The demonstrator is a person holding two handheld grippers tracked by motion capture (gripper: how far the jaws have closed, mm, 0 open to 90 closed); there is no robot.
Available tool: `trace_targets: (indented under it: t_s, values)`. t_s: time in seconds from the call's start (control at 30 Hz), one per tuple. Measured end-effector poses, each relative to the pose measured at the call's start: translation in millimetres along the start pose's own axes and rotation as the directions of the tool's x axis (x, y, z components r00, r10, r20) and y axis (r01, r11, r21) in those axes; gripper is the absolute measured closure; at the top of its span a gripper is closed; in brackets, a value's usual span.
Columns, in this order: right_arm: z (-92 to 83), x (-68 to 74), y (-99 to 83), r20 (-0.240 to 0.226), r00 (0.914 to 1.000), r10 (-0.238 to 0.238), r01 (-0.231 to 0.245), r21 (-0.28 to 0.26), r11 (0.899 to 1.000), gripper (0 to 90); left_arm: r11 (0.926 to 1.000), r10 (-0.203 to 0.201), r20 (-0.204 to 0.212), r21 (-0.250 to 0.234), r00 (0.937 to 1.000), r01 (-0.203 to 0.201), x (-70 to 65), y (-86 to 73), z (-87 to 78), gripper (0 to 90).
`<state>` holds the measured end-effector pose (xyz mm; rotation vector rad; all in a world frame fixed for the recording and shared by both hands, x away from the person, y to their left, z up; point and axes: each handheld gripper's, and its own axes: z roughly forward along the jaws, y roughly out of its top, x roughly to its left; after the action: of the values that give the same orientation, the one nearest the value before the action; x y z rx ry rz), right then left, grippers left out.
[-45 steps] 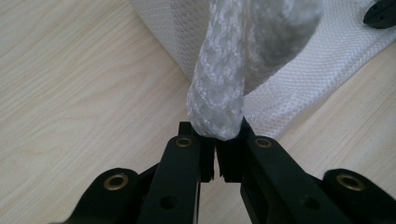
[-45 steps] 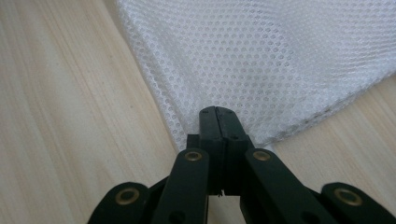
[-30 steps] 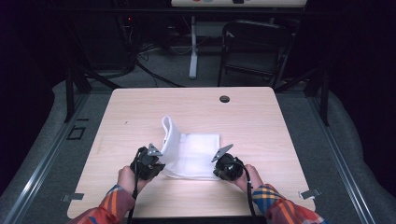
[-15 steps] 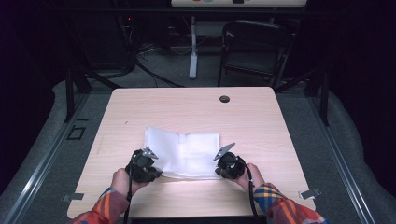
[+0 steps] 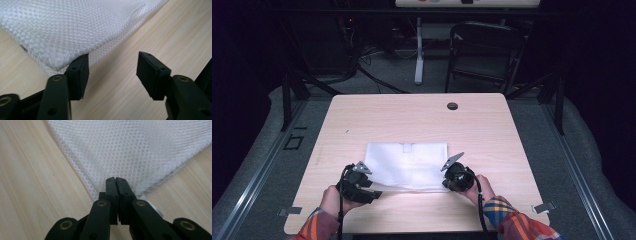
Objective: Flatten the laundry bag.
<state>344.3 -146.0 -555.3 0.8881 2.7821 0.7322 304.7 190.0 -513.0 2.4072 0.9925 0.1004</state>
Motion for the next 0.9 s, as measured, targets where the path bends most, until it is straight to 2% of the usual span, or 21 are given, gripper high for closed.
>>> trace_targets:
  t_s: [0.17,0.27,0.4,0.5,0.6,0.67,0.7,0.8,0.9]
  values:
    - [-1.4,-0.4,0.3,-0.004,0.9999,0.01,-0.01,0.005,1.0,84.1,0.9998,0.012,-0.003,-0.014,0.9999,-0.012,-4.9,1.2,-7.6,41.3]
    - [-1.7,-1.1,0.3,-0.005,1.0,0.006,-0.006,0.012,1.0,84.1,0.9995,0.006,-0.001,-0.03,1.0,-0.006,-8.1,-0.6,-12.2,41.9]
    - [-0.7,-0.2,0.2,-0.008,0.9998,0.017,-0.017,-0.001,1.0,84.2,0.999,0.026,-0.014,-0.037,0.9996,-0.027,-15.1,-0.8,-17.2,41.3]
    - [-1.8,-0.1,1.2,0.001,1.0,0.007,-0.007,0.011,1.0,82.3,0.9983,0.039,-0.025,-0.043,0.9989,-0.04,-17.9,1.7,-16.2,39.2]
    - [-6.5,0.8,4.0,-0.007,1.0,0.0,0.0,0.003,1.0,70.1,0.9966,0.067,-0.05,-0.045,0.9965,-0.069,-18.2,7.8,-11.7,33.2]
    - [-12.2,1.5,6.0,-0.001,1.0,0.007,-0.007,-0.021,1.0,62.7,0.9959,0.068,-0.056,-0.056,0.9961,-0.071,-17.5,12.8,-7.0,27.4]
    - [-16.1,1.8,7.6,0.003,1.0,0.008,-0.008,-0.035,0.999,55.5,0.9956,0.074,-0.065,-0.052,0.9951,-0.078,-17.1,16.1,-4.7,23.3]
    - [-22.1,2.0,8.6,0.015,0.9995,0.027,-0.025,-0.069,0.997,40.7,0.9943,0.086,-0.057,-0.058,0.9947,-0.089,-15.7,25.5,3.5,17.7]
    - [-26.6,1.7,8.5,0.019,0.9989,0.042,-0.04,-0.072,0.997,25.0,0.993,0.105,-0.033,-0.051,0.9939,-0.107,-16.6,35.0,12.7,15.1]
